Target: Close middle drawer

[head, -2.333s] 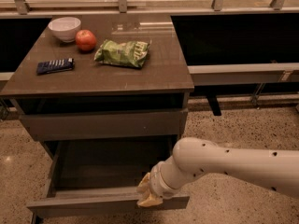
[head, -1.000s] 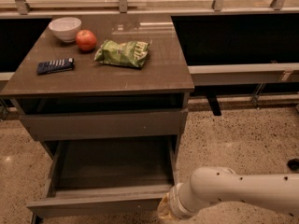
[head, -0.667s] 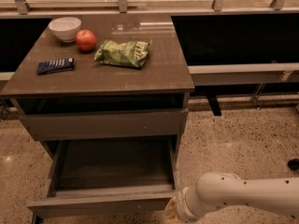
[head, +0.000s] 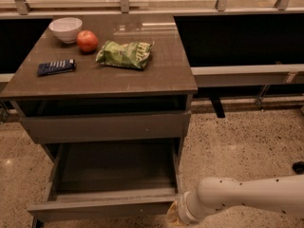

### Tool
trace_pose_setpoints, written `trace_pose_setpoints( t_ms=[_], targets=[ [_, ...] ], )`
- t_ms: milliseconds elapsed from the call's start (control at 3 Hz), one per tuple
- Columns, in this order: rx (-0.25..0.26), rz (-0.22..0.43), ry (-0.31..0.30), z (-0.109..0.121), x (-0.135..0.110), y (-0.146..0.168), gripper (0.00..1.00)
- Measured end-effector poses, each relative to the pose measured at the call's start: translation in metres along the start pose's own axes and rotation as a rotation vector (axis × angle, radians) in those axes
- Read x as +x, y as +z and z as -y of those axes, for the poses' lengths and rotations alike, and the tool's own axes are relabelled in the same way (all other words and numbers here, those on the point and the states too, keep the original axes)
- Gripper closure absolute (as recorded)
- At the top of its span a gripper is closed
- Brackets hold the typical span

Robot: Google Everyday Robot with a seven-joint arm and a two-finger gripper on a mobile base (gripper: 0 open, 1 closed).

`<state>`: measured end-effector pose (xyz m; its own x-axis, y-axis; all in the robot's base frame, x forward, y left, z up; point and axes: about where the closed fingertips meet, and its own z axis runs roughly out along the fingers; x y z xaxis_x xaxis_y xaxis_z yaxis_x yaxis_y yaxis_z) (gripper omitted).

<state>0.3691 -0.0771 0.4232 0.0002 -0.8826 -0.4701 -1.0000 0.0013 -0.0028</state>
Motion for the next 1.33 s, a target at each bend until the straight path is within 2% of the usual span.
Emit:
trace_pose_setpoints(
  t_ms=[333, 667, 1000, 1333],
  targets=[
    [0.004, 0.043, -0.010, 0.000, -0.002, 0.005, 1.00],
    [0.047, 0.160, -0.012, 0.000, -0.013, 0.014, 1.00],
    [0.090, 0.216, -0.030, 0.000, -0.024, 0.017, 1.00],
    [0.109, 0.238, -0.033, 0.009, -0.034, 0.028, 1.00]
  ],
)
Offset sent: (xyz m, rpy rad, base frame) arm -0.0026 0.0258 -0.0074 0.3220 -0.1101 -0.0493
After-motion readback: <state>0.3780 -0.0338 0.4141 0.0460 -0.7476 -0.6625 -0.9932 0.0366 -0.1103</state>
